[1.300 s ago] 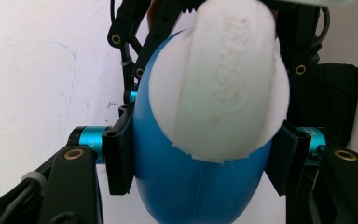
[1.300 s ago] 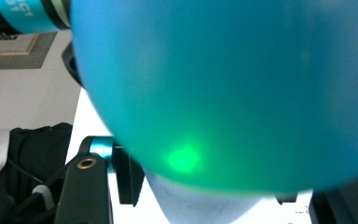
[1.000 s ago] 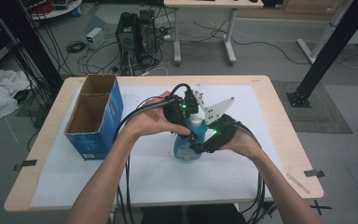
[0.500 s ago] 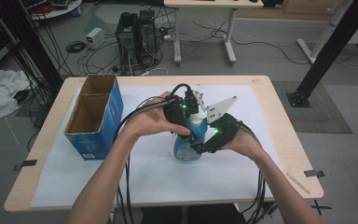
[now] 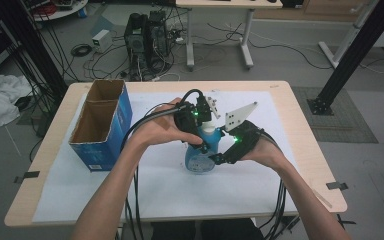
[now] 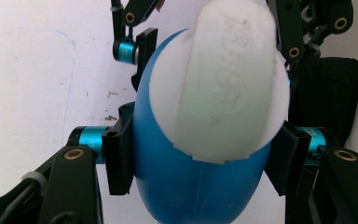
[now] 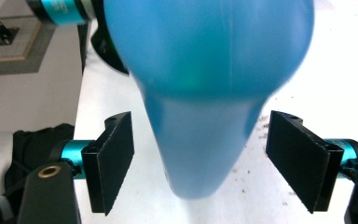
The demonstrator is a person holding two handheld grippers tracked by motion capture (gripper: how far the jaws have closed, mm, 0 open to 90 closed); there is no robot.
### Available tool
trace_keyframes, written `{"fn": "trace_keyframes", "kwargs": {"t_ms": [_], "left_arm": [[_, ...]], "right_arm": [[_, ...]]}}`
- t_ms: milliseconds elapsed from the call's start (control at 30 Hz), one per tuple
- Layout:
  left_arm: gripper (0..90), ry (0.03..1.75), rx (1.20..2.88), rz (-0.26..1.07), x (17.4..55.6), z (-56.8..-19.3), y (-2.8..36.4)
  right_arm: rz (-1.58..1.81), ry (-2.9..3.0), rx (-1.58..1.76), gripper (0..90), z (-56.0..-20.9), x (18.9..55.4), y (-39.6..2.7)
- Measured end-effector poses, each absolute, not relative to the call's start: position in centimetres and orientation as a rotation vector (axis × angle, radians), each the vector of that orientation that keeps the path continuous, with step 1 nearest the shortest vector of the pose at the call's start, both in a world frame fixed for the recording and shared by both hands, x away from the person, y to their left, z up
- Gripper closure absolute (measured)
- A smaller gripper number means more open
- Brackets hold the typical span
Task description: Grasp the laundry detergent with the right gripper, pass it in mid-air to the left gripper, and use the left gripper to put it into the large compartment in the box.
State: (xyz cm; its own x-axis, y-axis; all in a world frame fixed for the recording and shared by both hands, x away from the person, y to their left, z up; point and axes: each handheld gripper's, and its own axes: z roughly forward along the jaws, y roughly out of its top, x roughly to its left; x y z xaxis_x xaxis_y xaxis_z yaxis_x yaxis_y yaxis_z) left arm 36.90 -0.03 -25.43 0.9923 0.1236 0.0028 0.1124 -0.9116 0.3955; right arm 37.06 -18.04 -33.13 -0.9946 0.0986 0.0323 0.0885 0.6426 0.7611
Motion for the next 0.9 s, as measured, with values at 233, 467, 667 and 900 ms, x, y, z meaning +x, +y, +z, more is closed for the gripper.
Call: {"fn": "trace_keyframes", "kwargs": {"t_ms": [233, 467, 667, 900], "left_arm": [[37.2, 0.156, 2.737, 0.051, 37.0, -25.1, 0.2], [37.3, 0.181, 2.739, 0.065, 36.9, -24.6, 0.7], [37.2, 0.226, 2.770, 0.084, 36.9, -23.5, 1.4], [37.2, 0.314, 2.804, 0.105, 37.4, -21.3, 2.7]], "right_arm": [[1.248, 2.840, 0.183, 21.4, -32.7, 37.1, -18.9], [1.126, 2.861, 0.279, 12.6, -32.4, 36.8, -20.0], [1.003, 2.872, 0.348, 12.6, -32.1, 36.6, -21.5], [0.789, 2.874, 0.385, 12.6, -32.7, 36.8, -23.8]]}}
